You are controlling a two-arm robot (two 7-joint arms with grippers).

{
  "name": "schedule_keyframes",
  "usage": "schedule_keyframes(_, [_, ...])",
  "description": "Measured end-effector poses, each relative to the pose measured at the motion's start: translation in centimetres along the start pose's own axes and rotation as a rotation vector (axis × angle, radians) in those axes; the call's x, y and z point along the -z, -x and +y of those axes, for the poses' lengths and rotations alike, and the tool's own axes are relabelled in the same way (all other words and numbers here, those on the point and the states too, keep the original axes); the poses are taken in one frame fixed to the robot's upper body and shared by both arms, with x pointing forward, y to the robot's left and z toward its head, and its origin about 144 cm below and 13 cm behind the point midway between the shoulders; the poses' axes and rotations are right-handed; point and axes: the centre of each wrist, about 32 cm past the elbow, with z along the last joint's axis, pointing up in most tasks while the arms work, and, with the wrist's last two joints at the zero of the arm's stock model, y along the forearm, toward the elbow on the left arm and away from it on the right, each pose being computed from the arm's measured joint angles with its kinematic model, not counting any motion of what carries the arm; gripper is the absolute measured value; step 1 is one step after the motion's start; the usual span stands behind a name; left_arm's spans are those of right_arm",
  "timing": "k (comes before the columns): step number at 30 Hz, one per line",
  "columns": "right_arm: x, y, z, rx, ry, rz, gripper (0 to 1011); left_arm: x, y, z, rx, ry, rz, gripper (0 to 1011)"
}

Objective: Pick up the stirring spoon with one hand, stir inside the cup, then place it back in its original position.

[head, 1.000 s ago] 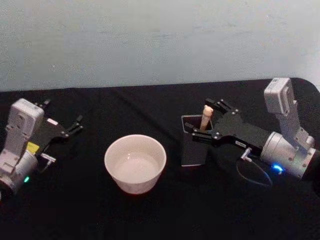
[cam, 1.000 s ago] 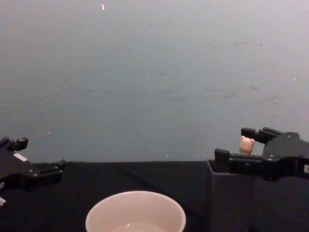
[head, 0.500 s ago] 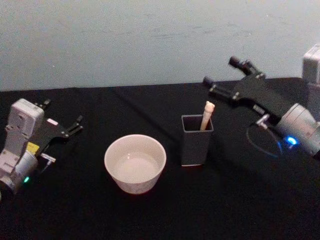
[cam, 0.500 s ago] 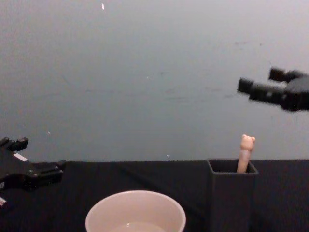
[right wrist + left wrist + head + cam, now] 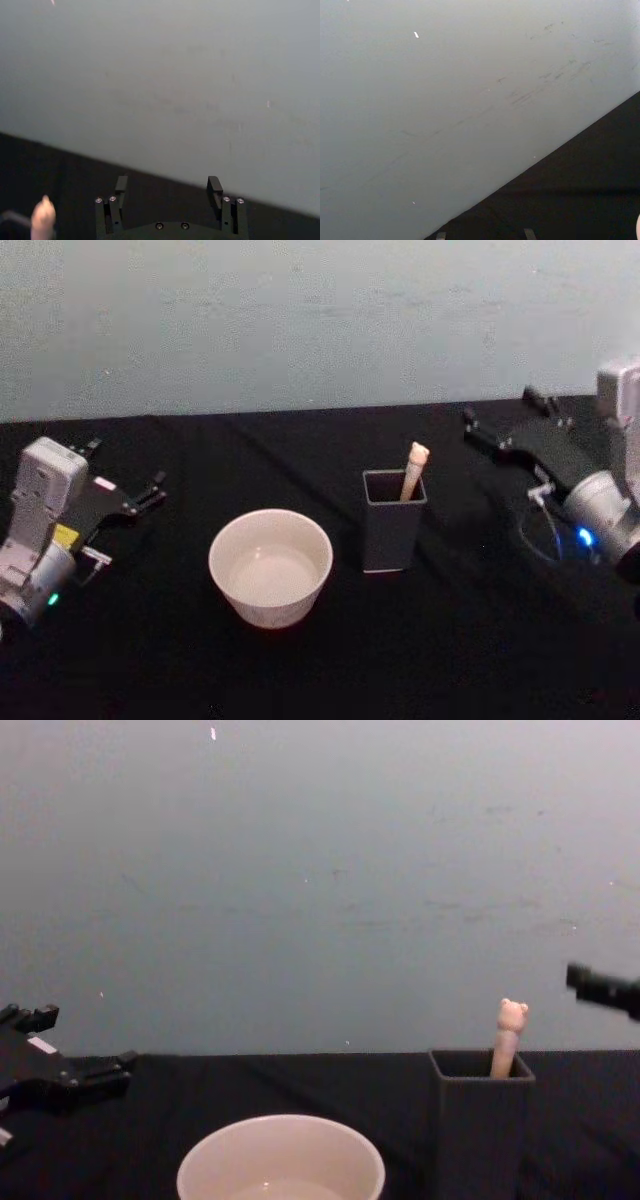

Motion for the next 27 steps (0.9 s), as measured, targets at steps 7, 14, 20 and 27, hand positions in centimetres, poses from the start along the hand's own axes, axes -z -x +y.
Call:
schedule_keyframes(7, [2.7,1.0,-0.3,0.008,0.125,0.006,1002,0.0,0.0,0.0,0.0,0.0,0.0,1001])
schedule_keyframes(14, [4.1,1.8,-0.4,-0.018,0.185,0.021,1002,0.0,0.0,0.0,0.0,0.0,0.0,1001])
schedule_keyframes(20, [4.5,1.9,-0.4,-0.026,0.199,0.018,1002,0.0,0.0,0.0,0.0,0.0,0.0,1001])
schedule_keyframes(27, [4.4,1.9,-0.4,-0.025,0.197,0.017,1002,0.0,0.0,0.0,0.0,0.0,0.0,1001])
